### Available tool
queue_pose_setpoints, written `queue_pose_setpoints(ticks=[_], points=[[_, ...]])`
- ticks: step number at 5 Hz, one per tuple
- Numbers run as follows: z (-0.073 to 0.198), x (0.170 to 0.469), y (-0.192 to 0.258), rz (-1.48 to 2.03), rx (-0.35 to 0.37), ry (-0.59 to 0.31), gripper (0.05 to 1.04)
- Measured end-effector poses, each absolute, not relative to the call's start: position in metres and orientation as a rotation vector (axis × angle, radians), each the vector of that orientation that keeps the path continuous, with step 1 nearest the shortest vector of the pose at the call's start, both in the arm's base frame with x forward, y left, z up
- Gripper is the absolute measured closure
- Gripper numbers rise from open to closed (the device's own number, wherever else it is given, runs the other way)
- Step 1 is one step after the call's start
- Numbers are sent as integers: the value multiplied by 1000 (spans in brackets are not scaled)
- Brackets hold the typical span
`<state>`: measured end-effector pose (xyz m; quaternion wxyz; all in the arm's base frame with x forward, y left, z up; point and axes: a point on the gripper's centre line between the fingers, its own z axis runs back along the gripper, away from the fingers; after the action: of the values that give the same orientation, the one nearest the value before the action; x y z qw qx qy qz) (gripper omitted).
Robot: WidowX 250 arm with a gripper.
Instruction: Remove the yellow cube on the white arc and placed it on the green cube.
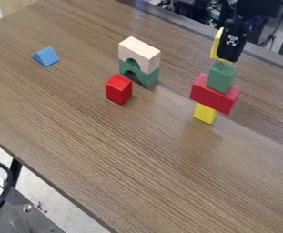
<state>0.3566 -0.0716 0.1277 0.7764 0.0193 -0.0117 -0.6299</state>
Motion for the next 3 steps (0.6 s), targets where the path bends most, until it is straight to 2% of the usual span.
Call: queue_pose_setpoints(ticks=[3], points=[[129, 353, -78, -1382, 55, -34, 503]])
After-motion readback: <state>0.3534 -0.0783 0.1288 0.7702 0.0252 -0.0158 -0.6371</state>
